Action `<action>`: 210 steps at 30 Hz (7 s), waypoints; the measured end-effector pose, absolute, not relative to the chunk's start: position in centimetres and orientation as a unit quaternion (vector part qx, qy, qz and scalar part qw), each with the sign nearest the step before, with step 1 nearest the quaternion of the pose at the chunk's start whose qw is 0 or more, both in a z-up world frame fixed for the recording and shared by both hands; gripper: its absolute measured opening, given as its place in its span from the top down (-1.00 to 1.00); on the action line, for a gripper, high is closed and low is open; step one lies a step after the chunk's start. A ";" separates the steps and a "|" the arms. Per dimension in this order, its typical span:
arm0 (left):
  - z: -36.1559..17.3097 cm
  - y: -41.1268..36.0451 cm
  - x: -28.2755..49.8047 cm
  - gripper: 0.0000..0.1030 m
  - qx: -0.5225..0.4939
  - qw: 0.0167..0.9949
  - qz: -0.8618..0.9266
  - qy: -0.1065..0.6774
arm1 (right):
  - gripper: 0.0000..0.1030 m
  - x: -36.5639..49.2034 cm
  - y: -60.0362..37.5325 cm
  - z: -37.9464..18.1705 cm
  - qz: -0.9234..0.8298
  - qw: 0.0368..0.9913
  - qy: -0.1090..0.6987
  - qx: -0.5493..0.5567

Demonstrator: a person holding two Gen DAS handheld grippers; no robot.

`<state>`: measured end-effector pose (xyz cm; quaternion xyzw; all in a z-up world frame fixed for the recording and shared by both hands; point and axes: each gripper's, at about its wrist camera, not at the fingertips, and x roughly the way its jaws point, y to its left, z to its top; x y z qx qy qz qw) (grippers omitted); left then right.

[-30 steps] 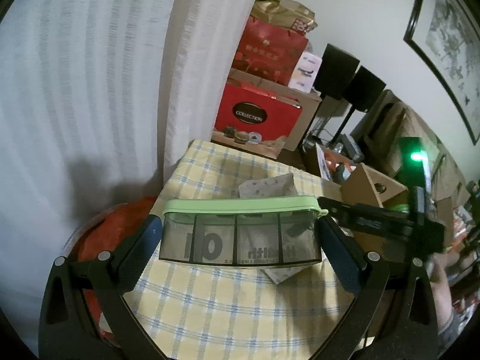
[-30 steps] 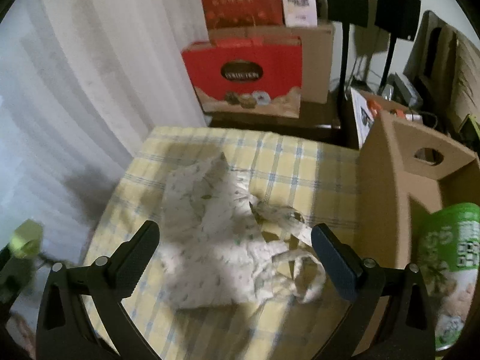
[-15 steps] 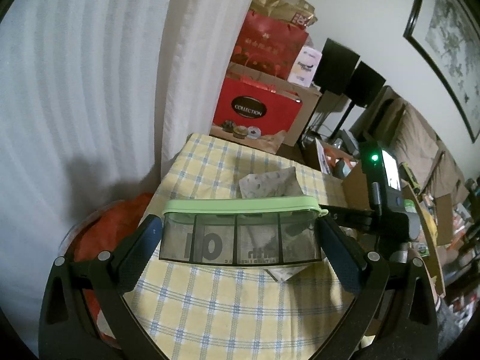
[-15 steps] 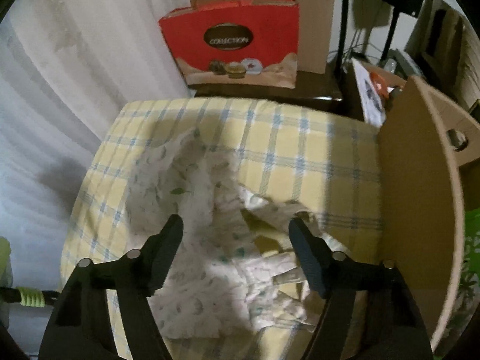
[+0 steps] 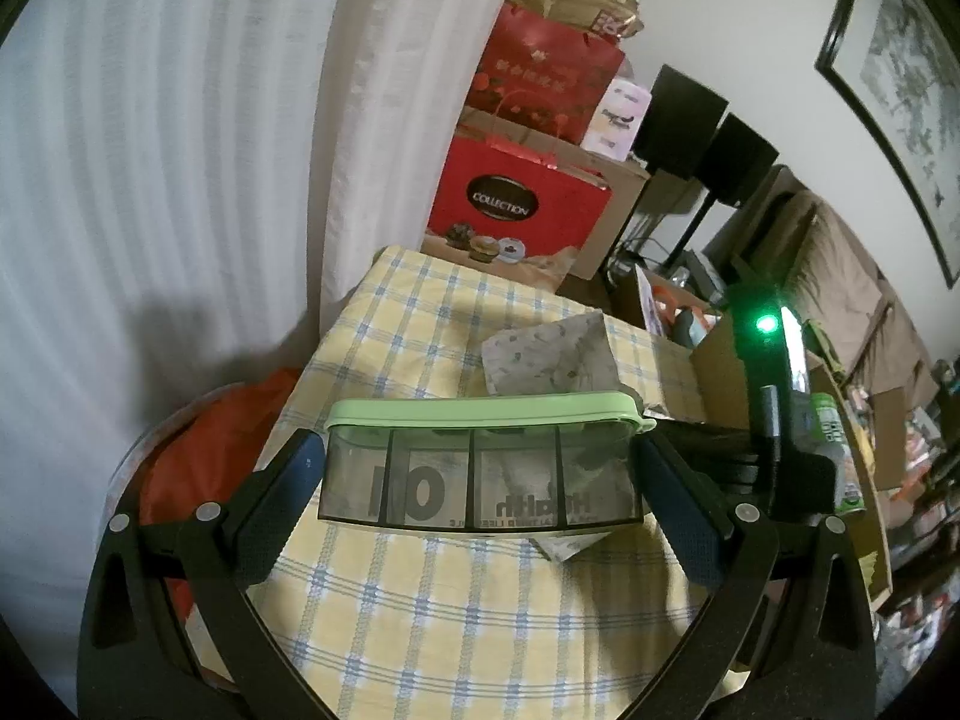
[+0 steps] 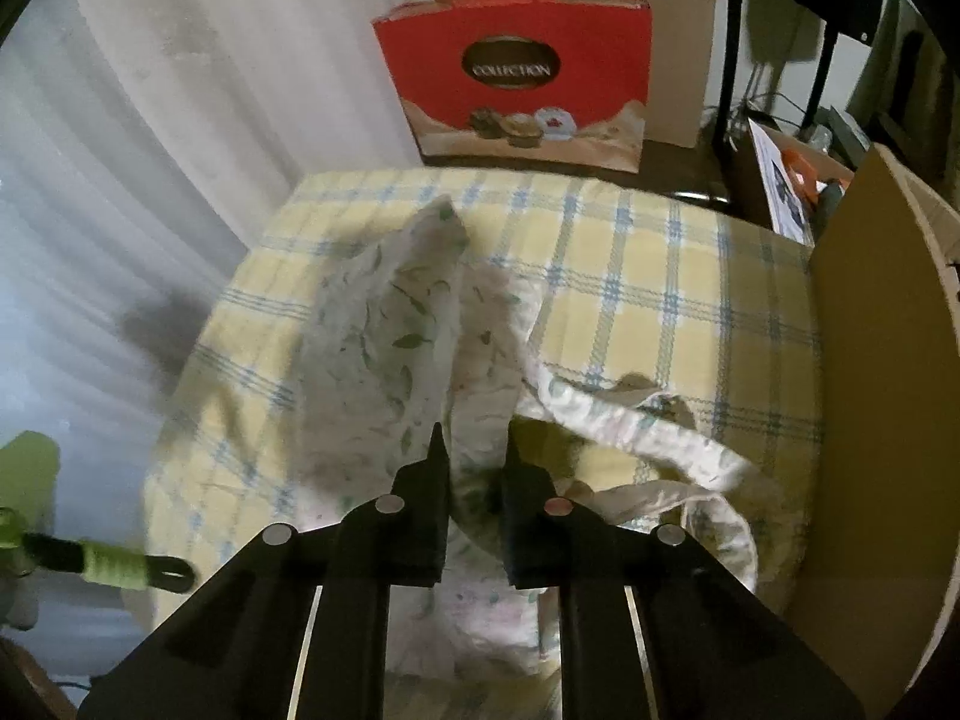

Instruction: Organize objects

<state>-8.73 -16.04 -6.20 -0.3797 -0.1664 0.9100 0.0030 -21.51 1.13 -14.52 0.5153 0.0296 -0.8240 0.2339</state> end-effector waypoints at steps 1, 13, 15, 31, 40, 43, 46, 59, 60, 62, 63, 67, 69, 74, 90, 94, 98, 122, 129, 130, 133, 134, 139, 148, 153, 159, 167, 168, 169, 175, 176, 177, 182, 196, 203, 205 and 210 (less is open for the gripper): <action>-6.1 -16.0 -8.7 -0.99 -0.379 0.004 0.910 -0.166 | 0.77 -21.3 1.2 -14.0 -0.825 0.238 0.025 0.511; -4.1 -14.2 -8.2 -0.99 -0.371 0.021 0.915 -0.156 | 0.77 -20.0 3.9 -6.7 -0.859 0.245 0.004 0.449; -3.8 -13.6 -8.3 -0.99 -0.369 0.027 0.916 -0.154 | 0.77 -19.9 4.8 -5.7 -0.864 0.244 -0.002 0.440; -0.4 -8.3 -7.8 -0.99 -0.354 0.078 0.923 -0.128 | 0.77 -16.5 12.5 3.7 -0.902 0.230 -0.010 0.365; 1.5 -3.3 -7.9 -0.99 -0.348 0.131 0.921 -0.113 | 0.77 -14.9 17.3 7.1 -0.918 0.200 -0.004 0.342; 1.6 -1.6 -8.1 -0.99 -0.351 0.153 0.917 -0.113 | 0.77 -14.4 19.0 7.7 -0.923 0.184 -0.001 0.338; 1.9 0.8 -8.1 -0.99 -0.353 0.174 0.914 -0.104 | 0.77 -14.0 21.3 8.0 -0.927 0.165 -0.006 0.337; 0.8 8.7 -7.7 -0.99 -0.373 0.244 0.893 -0.070 | 0.77 -12.6 30.0 6.3 -0.934 0.075 -0.020 0.348; 0.6 9.3 -7.6 -0.99 -0.376 0.248 0.891 -0.066 | 0.77 -12.5 30.5 5.9 -0.933 0.072 -0.022 0.351; 0.2 10.0 -7.4 -0.99 -0.380 0.253 0.887 -0.063 | 0.77 -12.4 31.1 5.4 -0.932 0.068 -0.024 0.356; 0.0 10.4 -7.3 -0.99 -0.382 0.257 0.886 -0.061 | 0.77 -12.2 31.4 5.1 -0.931 0.065 -0.024 0.358; -0.7 11.7 -7.1 -0.99 -0.388 0.261 0.883 -0.044 | 0.77 -12.2 32.4 3.3 -0.926 0.055 -0.034 0.371; -1.3 12.3 -7.0 -0.99 -0.394 0.262 0.880 -0.037 | 0.77 -12.4 32.7 2.4 -0.924 0.050 -0.038 0.378; -2.8 13.5 -6.6 -0.99 -0.409 0.264 0.873 -0.020 | 0.77 -13.1 32.8 0.1 -0.916 0.040 -0.029 0.398; -5.3 15.6 -6.1 -0.98 -0.427 0.269 0.863 0.026 | 0.75 -16.2 31.3 -6.6 -0.885 0.030 0.036 0.464; -5.6 16.4 -5.5 -0.97 -0.425 0.271 0.863 0.039 | 0.58 -16.4 31.2 -7.2 -0.880 0.030 0.041 0.472; -5.7 17.6 -4.8 -0.70 -0.422 0.281 0.860 0.050 | 0.10 -15.6 31.5 -6.2 -0.887 0.026 0.036 0.460; -2.2 11.9 -5.5 -0.92 -0.399 0.230 0.888 -0.008 | -0.55 -8.2 29.2 -0.6 -0.921 0.082 0.014 0.381; -1.9 9.0 -5.5 -0.96 -0.397 0.205 0.894 -0.024 | -0.59 -6.8 28.5 -1.0 -0.926 0.093 -0.002 0.366; -1.9 8.4 -5.4 -0.97 -0.396 0.200 0.896 -0.026 | -0.60 -6.6 28.4 -1.0 -0.926 0.097 -0.007 0.364; -1.7 7.4 -5.0 -0.99 -0.392 0.186 0.900 -0.024 | -0.64 -6.0 27.9 -1.0 -0.929 0.098 -0.006 0.357; -1.6 7.0 -4.8 -0.99 -0.391 0.180 0.902 -0.021 | -0.66 -5.8 27.7 -1.1 -0.930 0.097 -0.003 0.355; -1.1 5.8 -3.7 -1.00 -0.384 0.164 0.908 -0.022 | -0.80 -4.9 26.9 -1.2 -0.932 0.102 0.001 0.347; -0.8 4.3 -1.5 -1.00 -0.378 0.139 0.915 -0.026 | -0.99 -2.2 25.7 -1.5 -0.938 0.107 0.006 0.331; -0.7 3.3 0.0 -1.00 -0.372 0.127 0.919 -0.038 | -0.99 -0.6 25.7 -1.5 -0.940 0.108 0.001 0.324; -0.8 2.4 1.8 -1.00 -0.366 0.087 0.926 -0.033 | -0.99 1.2 25.4 -1.9 -0.941 0.105 0.000 0.322; -1.1 2.1 3.9 -1.00 -0.363 0.067 0.929 -0.019 | -0.99 2.6 24.7 -2.8 -0.940 0.110 -0.002 0.324; -1.1 2.0 4.1 -1.00 -0.364 0.066 0.929 -0.021 | -0.99 2.8 24.7 -2.8 -0.940 0.109 -0.002 0.323; -1.1 1.8 4.2 -1.00 -0.365 0.066 0.928 -0.023 | -0.99 3.0 24.7 -2.9 -0.940 0.107 -0.001 0.323; -1.7 1.7 4.8 -1.00 -0.373 0.055 0.926 -0.023 | -0.99 4.2 24.6 -3.3 -0.944 0.095 0.007 0.316; -1.9 1.7 4.9 -1.00 -0.375 0.054 0.925 -0.025 | -0.99 4.3 24.5 -3.4 -0.944 0.094 0.008 0.316; -2.1 1.6 4.9 -1.00 -0.377 0.054 0.924 -0.027 | -0.99 4.4 24.4 -3.6 -0.943 0.095 0.010 0.318; -2.6 1.7 5.1 -1.00 -0.378 0.048 0.924 -0.022 | -0.99 4.6 24.2 -3.7 -0.943 0.096 0.011 0.318; -2.4 1.6 5.6 -1.00 -0.371 0.038 0.928 -0.019 | -0.99 4.8 24.1 -3.5 -0.947 0.089 0.013 0.309; -2.2 1.6 5.6 -1.00 -0.369 0.036 0.928 -0.018 | -0.99 4.7 24.0 -3.6 -0.946 0.089 0.012 0.310; -2.2 1.6 5.6 -1.00 -0.369 0.036 0.928 -0.017 | -0.99 4.7 24.0 -3.6 -0.946 0.089 0.010 0.311; -2.1 1.6 5.6 -1.00 -0.371 0.034 0.928 -0.015 | -0.99 4.7 24.1 -3.6 -0.946 0.089 0.009 0.311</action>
